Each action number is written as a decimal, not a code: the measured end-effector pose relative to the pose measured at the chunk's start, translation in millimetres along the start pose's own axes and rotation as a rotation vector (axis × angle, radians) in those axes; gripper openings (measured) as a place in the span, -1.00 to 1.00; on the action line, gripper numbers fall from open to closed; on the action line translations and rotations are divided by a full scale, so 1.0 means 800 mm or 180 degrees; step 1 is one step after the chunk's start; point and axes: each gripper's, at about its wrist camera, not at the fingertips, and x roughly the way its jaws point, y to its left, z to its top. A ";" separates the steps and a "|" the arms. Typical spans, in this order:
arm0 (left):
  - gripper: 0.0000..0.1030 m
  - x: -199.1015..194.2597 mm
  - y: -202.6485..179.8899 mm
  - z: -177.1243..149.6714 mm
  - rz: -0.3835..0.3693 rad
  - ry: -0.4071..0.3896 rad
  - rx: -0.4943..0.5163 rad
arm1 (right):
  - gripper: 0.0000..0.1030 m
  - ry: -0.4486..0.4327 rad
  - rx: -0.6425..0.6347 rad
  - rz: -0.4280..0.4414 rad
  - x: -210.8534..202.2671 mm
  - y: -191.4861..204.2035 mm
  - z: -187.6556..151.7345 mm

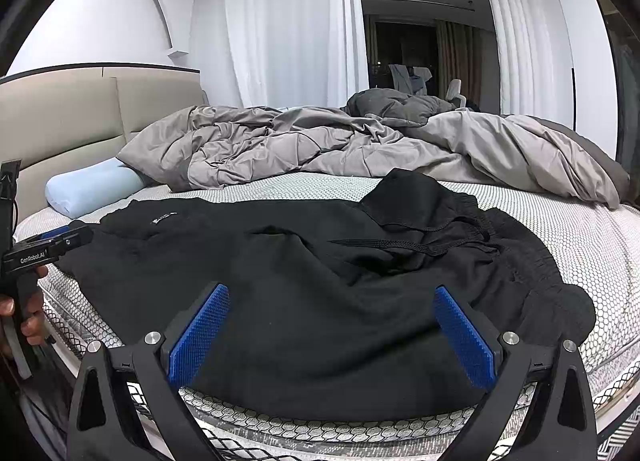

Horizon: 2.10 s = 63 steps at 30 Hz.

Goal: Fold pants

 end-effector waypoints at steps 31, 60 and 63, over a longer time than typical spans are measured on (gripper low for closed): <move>0.98 0.000 0.002 0.000 -0.0002 0.0002 0.0000 | 1.00 0.0005 -0.0064 -0.0010 0.000 0.008 -0.002; 0.98 -0.006 0.033 0.009 -0.0091 0.0092 -0.0256 | 1.00 0.0248 -0.0116 -0.0106 0.017 -0.013 0.010; 0.98 -0.008 0.060 0.014 0.0022 0.0113 -0.0413 | 1.00 0.0254 -0.0194 -0.0253 0.012 -0.035 0.024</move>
